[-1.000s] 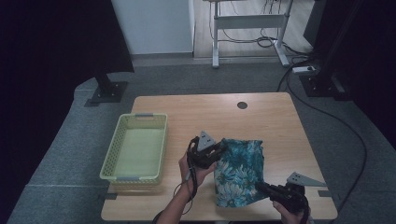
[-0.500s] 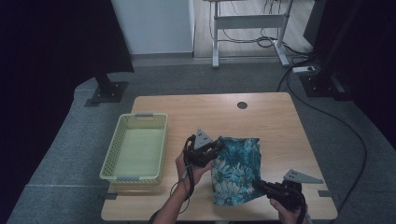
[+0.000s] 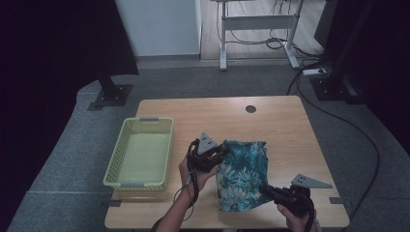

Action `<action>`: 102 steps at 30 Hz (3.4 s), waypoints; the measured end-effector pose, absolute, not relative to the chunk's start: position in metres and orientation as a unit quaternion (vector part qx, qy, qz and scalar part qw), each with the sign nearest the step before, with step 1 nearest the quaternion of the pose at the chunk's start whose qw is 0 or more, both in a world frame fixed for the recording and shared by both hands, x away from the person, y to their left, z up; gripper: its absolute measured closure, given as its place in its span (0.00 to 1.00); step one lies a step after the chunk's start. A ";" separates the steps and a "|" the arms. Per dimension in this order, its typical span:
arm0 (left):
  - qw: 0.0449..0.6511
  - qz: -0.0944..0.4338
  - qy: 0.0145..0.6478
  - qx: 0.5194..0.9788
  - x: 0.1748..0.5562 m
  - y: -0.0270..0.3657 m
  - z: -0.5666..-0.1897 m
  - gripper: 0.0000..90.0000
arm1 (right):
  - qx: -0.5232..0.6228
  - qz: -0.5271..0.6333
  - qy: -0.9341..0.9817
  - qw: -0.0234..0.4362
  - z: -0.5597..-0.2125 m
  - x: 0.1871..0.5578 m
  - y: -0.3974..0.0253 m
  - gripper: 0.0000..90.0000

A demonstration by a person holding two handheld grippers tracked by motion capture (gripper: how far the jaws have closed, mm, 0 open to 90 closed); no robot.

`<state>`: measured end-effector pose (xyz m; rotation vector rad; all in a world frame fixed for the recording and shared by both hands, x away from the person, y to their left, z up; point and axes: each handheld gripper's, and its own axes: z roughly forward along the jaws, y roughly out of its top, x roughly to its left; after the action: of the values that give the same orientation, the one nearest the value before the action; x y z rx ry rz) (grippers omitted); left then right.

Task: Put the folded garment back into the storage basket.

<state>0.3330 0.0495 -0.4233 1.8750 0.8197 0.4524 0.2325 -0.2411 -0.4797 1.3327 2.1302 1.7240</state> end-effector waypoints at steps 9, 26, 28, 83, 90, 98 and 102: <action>0.500 0.191 0.342 0.773 0.332 0.055 -0.421 0.91 | 0.434 0.566 0.699 0.048 -0.478 0.234 -0.236 0.93; 0.496 0.202 0.348 0.770 0.332 0.068 -0.417 0.91 | 0.426 0.568 0.703 0.045 -0.476 0.241 -0.223 0.93; 0.496 0.203 0.348 0.769 0.332 0.070 -0.416 0.91 | 0.425 0.568 0.703 0.044 -0.475 0.242 -0.222 0.93; 0.486 0.218 0.374 0.759 0.329 0.119 -0.415 0.91 | 0.409 0.572 0.711 0.028 -0.474 0.259 -0.177 0.93; 0.483 0.218 0.378 0.759 0.330 0.125 -0.414 0.91 | 0.404 0.572 0.713 0.025 -0.472 0.262 -0.169 0.93; 0.482 0.223 0.379 0.758 0.330 0.133 -0.408 0.91 | 0.399 0.574 0.715 0.023 -0.469 0.265 -0.161 0.93; 0.481 0.225 0.380 0.757 0.330 0.136 -0.406 0.91 | 0.396 0.575 0.716 0.022 -0.466 0.265 -0.158 0.93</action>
<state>0.3299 0.1359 -0.4064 1.8465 0.9277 0.5478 0.2652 -0.1579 -0.4662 1.2256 2.2173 1.7813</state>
